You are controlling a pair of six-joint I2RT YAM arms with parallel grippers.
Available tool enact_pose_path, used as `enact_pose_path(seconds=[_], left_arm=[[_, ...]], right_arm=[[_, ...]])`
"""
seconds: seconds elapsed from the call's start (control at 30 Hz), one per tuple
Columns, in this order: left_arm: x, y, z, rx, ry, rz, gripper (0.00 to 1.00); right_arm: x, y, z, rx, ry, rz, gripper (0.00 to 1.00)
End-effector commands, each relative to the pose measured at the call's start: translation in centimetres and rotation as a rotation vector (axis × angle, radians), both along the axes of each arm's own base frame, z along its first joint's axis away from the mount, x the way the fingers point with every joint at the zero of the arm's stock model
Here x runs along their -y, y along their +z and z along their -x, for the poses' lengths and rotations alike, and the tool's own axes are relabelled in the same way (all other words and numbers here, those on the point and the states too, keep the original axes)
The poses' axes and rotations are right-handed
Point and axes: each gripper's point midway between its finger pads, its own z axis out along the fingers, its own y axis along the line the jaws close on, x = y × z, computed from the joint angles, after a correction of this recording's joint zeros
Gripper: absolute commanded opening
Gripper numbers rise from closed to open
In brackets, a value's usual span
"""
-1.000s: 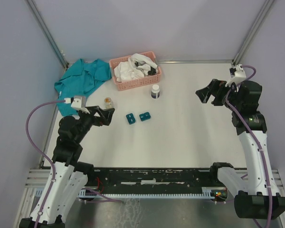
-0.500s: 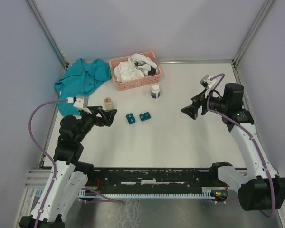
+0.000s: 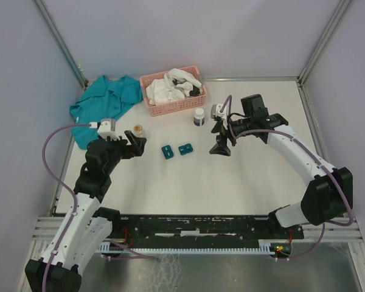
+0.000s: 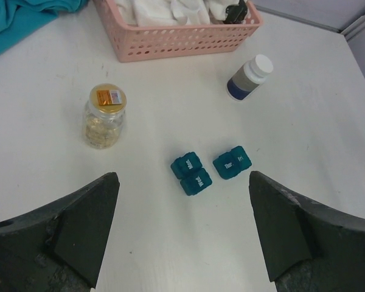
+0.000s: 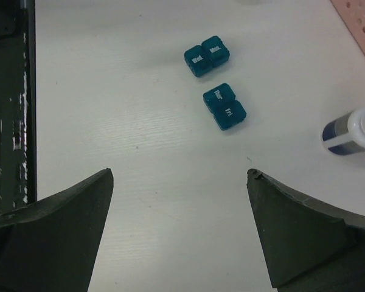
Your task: Sort the pills into containers
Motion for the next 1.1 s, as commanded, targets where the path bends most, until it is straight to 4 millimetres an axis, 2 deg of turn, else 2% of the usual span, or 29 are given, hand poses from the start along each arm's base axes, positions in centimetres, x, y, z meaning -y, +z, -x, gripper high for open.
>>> enact_pose_path(seconds=[0.0, 0.07, 0.13, 0.27, 0.4, 0.6, 0.7, 0.87, 1.07], left_arm=[[-0.5, 0.2, -0.5, -0.019, 0.046, 0.025, 0.93], [-0.2, 0.1, -0.4, -0.021, 0.029, 0.026, 0.93], [-0.1, 0.1, -0.3, -0.018, 0.018, 0.028, 0.93], [-0.1, 0.3, -0.2, -0.013, 0.017, 0.033, 0.93], [0.2, 0.6, 0.0, -0.004, 0.001, 0.04, 0.93], [0.6, 1.0, 0.3, 0.008, -0.022, 0.048, 0.93], [0.6, 1.1, 0.4, 0.011, -0.026, 0.052, 0.93], [0.7, 1.0, 0.4, 0.006, -0.029, 0.055, 0.93], [0.8, 1.1, 0.4, 0.008, -0.037, 0.057, 0.93]], right_arm=[[-2.6, -0.2, 0.7, 0.138, 0.242, 0.043, 1.0], [-3.2, -1.7, 2.2, 0.246, 0.443, 0.061, 1.0], [-3.4, -3.3, 2.7, 0.353, 0.592, 0.09, 1.0], [-4.8, -6.0, 0.6, 0.416, 0.663, 0.206, 0.99], [-6.2, -7.6, -1.8, 0.398, 0.683, 0.279, 0.99], [-7.6, -9.8, -4.7, 0.367, 0.639, 0.349, 0.94], [-8.0, -11.2, -5.5, 0.345, 0.633, 0.378, 0.9], [-8.6, -12.5, -6.5, 0.302, 0.614, 0.405, 0.78], [-9.2, -14.2, -7.3, 0.286, 0.604, 0.428, 0.83]])
